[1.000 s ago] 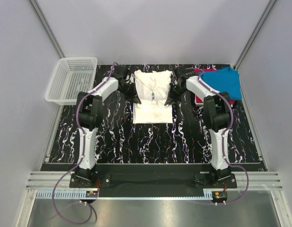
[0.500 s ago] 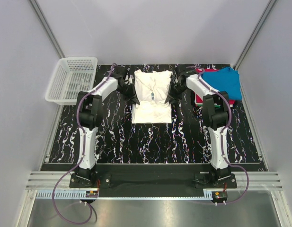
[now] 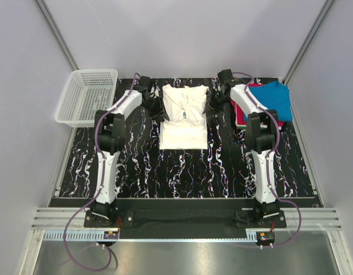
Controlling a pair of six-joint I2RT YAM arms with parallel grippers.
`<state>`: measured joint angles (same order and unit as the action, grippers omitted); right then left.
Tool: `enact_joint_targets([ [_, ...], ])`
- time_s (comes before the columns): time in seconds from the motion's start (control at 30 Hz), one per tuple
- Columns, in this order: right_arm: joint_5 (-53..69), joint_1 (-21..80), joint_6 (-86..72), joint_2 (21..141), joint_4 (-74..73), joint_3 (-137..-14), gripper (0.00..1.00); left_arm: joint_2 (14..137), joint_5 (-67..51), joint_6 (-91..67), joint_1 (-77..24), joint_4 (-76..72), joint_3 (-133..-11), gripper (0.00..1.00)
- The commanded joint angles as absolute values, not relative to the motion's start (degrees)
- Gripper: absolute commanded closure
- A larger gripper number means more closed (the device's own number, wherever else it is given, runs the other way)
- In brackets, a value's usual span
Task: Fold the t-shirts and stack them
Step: Fold the tshirt
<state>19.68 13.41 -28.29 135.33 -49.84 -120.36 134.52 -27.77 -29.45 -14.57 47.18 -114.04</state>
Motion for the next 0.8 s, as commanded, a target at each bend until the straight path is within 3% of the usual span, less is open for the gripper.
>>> enact_joint_targets([
  [0.0, 21.09, 12.83, -28.48, 137.11, -51.5, -125.76, 0.72, 136.31, -26.72, -31.64, -13.62, 47.2, -119.09, 0.67],
  [0.3, 22.32, 11.87, -26.46, 136.05, -54.4, -129.64, 0.73, 138.43, -27.24, -34.19, -13.18, 47.2, -123.84, 0.66],
  [0.53, 21.72, 11.69, -23.82, 131.76, -59.05, -128.76, 0.73, 131.34, -24.09, -33.23, -13.18, 47.28, -117.61, 0.67],
  [0.63, 23.63, 11.78, -22.15, 126.51, -60.56, -123.07, 0.73, 123.18, -23.12, -31.39, -13.27, 47.02, -107.01, 0.67],
  [0.77, 26.37, 13.53, -22.24, 117.35, -56.96, -105.7, 0.74, 113.59, -24.87, -28.66, -14.76, 45.97, -96.0, 0.67],
])
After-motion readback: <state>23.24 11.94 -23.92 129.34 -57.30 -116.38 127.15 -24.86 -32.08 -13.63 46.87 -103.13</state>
